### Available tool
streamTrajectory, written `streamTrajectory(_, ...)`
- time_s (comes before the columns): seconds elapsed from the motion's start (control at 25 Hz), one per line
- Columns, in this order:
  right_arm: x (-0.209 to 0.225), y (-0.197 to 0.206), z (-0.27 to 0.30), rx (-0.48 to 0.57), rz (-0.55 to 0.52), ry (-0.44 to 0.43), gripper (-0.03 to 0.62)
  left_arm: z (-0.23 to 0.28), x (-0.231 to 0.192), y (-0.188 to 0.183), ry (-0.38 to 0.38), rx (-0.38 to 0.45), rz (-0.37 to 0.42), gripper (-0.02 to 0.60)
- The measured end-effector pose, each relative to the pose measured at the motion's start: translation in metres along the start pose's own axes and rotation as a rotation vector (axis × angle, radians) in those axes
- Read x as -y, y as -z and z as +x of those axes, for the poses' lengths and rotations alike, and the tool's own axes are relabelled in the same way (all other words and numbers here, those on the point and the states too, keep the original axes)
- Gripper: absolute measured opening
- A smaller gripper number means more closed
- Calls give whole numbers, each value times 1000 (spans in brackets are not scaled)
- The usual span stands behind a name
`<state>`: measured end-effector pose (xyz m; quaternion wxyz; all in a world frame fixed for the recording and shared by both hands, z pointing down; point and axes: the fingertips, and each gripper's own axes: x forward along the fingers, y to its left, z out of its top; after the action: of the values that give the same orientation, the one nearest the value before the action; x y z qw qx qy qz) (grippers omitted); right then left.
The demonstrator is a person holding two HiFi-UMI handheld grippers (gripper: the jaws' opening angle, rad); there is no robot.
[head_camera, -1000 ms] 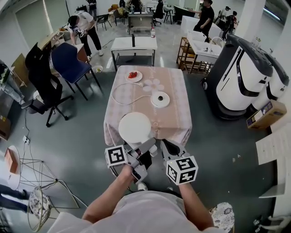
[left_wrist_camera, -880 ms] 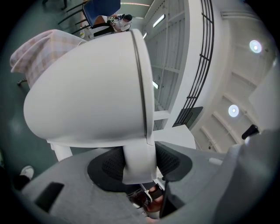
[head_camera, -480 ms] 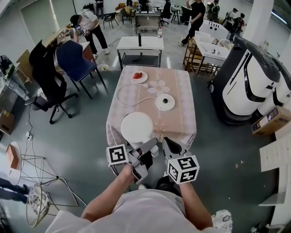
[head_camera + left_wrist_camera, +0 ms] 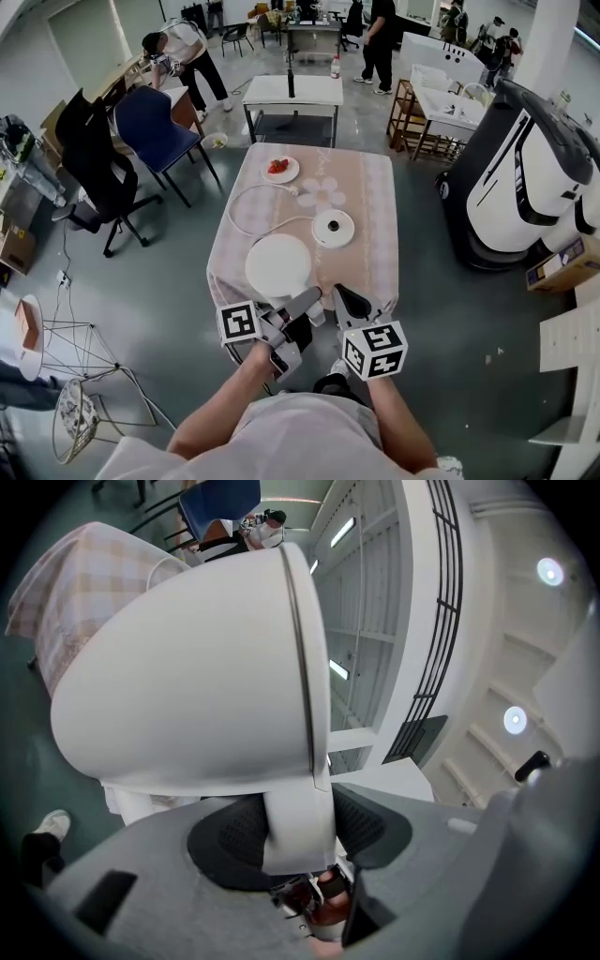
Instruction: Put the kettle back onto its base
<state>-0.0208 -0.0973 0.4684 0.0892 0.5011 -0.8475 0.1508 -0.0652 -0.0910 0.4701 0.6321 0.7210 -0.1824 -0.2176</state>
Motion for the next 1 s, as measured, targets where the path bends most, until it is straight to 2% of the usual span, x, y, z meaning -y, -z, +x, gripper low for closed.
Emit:
streamTrajectory(0.64,90,-28,13,11,9,-68,5,94,-2,-4,-25,42,7,199)
streamTrajectory(1.0,120,-38,10,28,16,-94,5,124,3,4,-25,54,18,199)
